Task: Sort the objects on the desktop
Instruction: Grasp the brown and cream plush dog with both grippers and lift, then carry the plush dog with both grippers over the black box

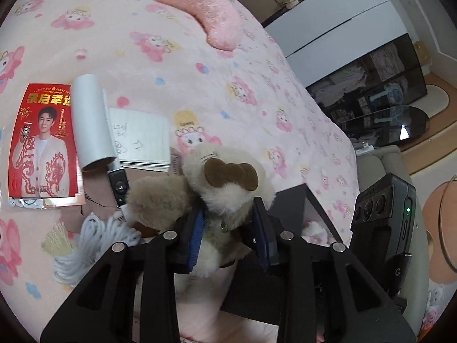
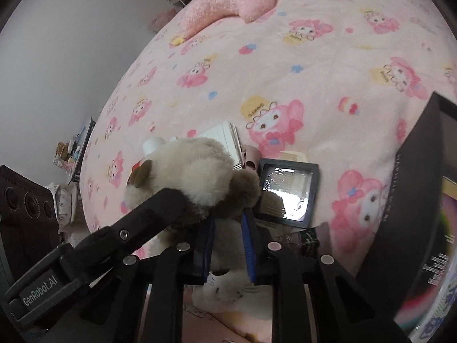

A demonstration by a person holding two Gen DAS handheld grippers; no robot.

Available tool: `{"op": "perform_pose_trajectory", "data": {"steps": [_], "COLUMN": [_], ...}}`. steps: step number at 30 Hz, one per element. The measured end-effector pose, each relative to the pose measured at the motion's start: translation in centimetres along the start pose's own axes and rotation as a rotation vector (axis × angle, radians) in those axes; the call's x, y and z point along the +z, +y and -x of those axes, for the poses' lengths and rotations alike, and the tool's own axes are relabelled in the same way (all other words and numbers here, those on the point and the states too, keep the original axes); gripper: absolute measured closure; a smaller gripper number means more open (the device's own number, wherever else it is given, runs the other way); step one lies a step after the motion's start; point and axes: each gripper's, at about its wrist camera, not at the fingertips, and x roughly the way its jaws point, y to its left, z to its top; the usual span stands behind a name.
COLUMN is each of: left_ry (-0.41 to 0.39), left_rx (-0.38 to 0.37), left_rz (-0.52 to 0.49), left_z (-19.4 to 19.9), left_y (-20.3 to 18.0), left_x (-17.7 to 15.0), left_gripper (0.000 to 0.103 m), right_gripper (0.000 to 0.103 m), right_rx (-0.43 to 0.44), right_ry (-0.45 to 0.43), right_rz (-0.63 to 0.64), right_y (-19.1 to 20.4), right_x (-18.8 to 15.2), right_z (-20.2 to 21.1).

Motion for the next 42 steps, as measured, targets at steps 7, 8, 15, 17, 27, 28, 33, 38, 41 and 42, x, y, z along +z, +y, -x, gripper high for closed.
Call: {"op": "perform_pose_trajectory", "data": {"steps": [7, 8, 15, 17, 27, 28, 33, 38, 41, 42], "left_ry": [0.046, 0.058, 0.183, 0.217, 0.430, 0.436, 0.431, 0.337, 0.307, 0.313], "left_rx": [-0.082, -0.101, -0.218, -0.223, -0.031, -0.023, -0.021, -0.034, -0.012, -0.012], "left_rz": [-0.164, -0.187, -0.311, -0.324, -0.289, -0.282, -0.284, -0.342, -0.396, -0.409], "left_z": [0.8, 0.5, -3.5, -5.5, -17.2, -17.8, -17.6, -14.8, -14.4, -14.5], "left_y": [-8.2, -9.5, -17.7, -18.7, -17.1, -16.7, -16.1, -17.3, -17.8, -17.8], "left_x": [-0.7, -0.9, -2.8, -3.5, -5.5, -5.5, -5.3, -5.6, -6.3, -6.7], "left_gripper": [0.072, 0.072, 0.071, 0.071, 0.071, 0.071, 0.067, 0.062, 0.062, 0.062], "right_gripper": [0.086, 0.086, 0.086, 0.086, 0.086, 0.086, 0.086, 0.086, 0.086, 0.086], "right_rx": [-0.043, -0.063, -0.203, -0.219, -0.256, -0.260, -0.275, -0.233, -0.327, -0.378], "right_ry": [-0.117, -0.128, -0.182, -0.199, -0.128, -0.103, -0.091, -0.157, -0.238, -0.242], "right_rz": [-0.007, -0.012, -0.047, -0.079, -0.261, -0.264, -0.239, -0.291, -0.238, -0.222], "right_y": [-0.9, -1.1, -6.1, -8.0, -17.8, -18.3, -19.4, -19.3, -17.8, -17.7], "right_x": [-0.8, -0.7, -1.4, -1.8, -1.8, -1.8, -1.5, -2.8, -3.5, -3.6], "right_z": [8.5, 9.5, 17.6, 18.7, 13.5, 13.0, 11.5, 15.2, 18.0, 18.2]}}
